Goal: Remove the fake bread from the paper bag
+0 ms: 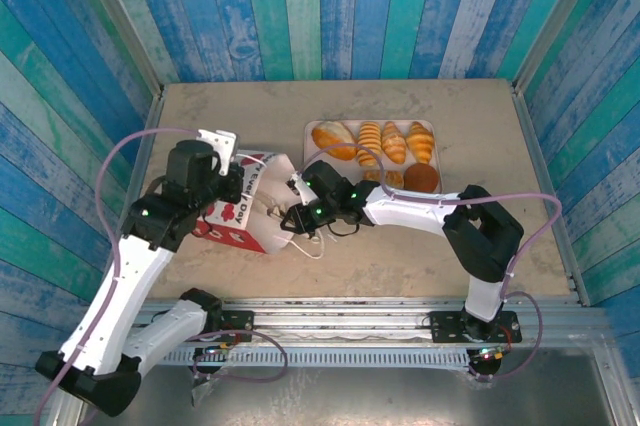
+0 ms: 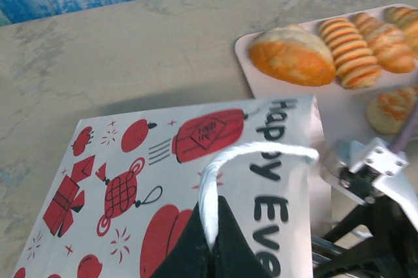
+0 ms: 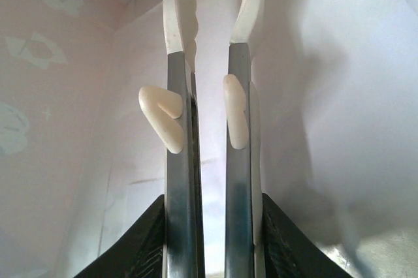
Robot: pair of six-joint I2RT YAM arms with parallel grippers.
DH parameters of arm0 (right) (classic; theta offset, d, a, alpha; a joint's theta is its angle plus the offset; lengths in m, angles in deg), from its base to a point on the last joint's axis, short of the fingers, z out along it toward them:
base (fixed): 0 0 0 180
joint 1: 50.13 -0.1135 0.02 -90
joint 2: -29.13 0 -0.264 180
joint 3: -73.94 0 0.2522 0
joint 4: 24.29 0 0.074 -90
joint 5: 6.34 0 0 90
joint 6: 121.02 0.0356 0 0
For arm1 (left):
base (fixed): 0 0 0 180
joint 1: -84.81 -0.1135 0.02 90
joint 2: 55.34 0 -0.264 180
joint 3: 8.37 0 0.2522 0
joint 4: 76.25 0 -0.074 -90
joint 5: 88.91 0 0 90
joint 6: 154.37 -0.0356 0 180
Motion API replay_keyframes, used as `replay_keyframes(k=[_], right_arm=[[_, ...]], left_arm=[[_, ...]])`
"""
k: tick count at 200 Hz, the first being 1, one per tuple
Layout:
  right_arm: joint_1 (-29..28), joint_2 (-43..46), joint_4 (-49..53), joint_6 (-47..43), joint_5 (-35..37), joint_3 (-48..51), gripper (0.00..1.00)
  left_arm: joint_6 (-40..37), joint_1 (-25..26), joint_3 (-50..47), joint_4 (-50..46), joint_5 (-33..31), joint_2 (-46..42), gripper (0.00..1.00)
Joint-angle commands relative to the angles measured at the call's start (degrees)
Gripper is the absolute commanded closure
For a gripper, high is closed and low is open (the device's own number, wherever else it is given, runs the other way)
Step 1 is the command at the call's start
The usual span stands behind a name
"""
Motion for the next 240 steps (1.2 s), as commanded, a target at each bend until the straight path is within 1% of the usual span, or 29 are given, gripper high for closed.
replay_keyframes(k=[1,12,29,62,74,82,96,102,124,135,152,162,174,184,195,209,223,232,240], right_arm=[[-0.53,3.59,0.41,-0.75,2.4,1.2,0.64],[-0.96,3.97,0.77,-0.67,3.2,1.54,0.63],[-1.67,3.51,1.43,-1.0,3.4,1.12,0.61],[-2.11,0.02,-0.49,-1.24,-1.86,-0.88,0.55],[-2.19,-0.72,-0.94,-0.64,-2.04,-1.27,0.55],[-2.23,-0.28,-2.09,-0.5,-1.75,-0.58,0.55],[-2.19,1.73,-2.59,-0.92,-0.14,0.77,0.56],[-2.11,2.98,-2.05,-1.01,1.32,1.5,0.57],[-1.16,9.33,-1.37,-0.84,4.55,6.16,0.58],[-0.81,12.09,-1.16,-1.09,5.55,8.77,0.59],[-0.7,14.95,-1.53,-2.0,5.97,11.84,0.59],[-0.77,16.03,-2.71,-2.25,5.22,13.53,0.58],[-0.85,16.72,-4.9,-2.75,2.54,14.96,0.59],[-1.12,16.82,-5.83,-3.24,0.38,15.27,0.59],[-1.89,17.4,-6.66,-4.06,-0.48,15.88,0.59],[-2.12,19.65,-7.75,-4.0,0.67,17.78,0.6],[-2.18,23.09,-8.37,-4.29,2.92,19.75,0.59],[-2.03,25.15,-8.3,-4.89,3.82,20.48,0.59],[-1.94,26.79,-7.95,-5.53,4.21,20.78,0.59]], left_arm=[[1.45,-0.07,-0.72,3.34,-1.44,1.58,1.0],[1.21,-0.09,-1.35,5.66,-0.56,1.26,1.0],[0.42,-0.07,-2.07,6.92,-1.51,0.74,1.0],[-0.61,0.0,-5.65,9.72,0.54,-0.02,1.0],[-0.48,0.03,-7.85,12.07,0.94,-0.76,1.0],[-0.47,0.08,-9.63,14.29,-0.02,-1.58,1.0],[0.73,0.08,-12.46,16.74,-4.83,-2.2,1.0],[1.45,0.05,-12.59,16.7,-6.39,-1.92,1.0],[1.68,0.08,-12.99,16.64,-8.27,-0.89,1.0],[1.11,0.08,-13.01,15.81,-12.08,-1.2,1.0],[-1.99,0.04,-12.17,12.31,-18.14,-3.71,1.0],[-5.51,-0.09,-12.06,10.97,-21.38,-6.51,1.0],[-11.77,-0.1,-13.66,13.27,-24.1,-11.07,1.0],[-14.3,-0.09,-14.86,14.28,-24.36,-14.48,1.0],[-17.08,-0.05,-15.65,14.32,-23.89,-17.31,1.0],[-18.98,-0.1,-16.78,14.04,-24.51,-20.03,1.0],[-20.28,-0.13,-19.36,17.18,-25.46,-22.76,1.0],[-20.55,-0.05,-21.23,19.44,-23.48,-23.91,1.0],[-20.68,-0.01,-22.4,21.43,-20.07,-24.05,1.0]])
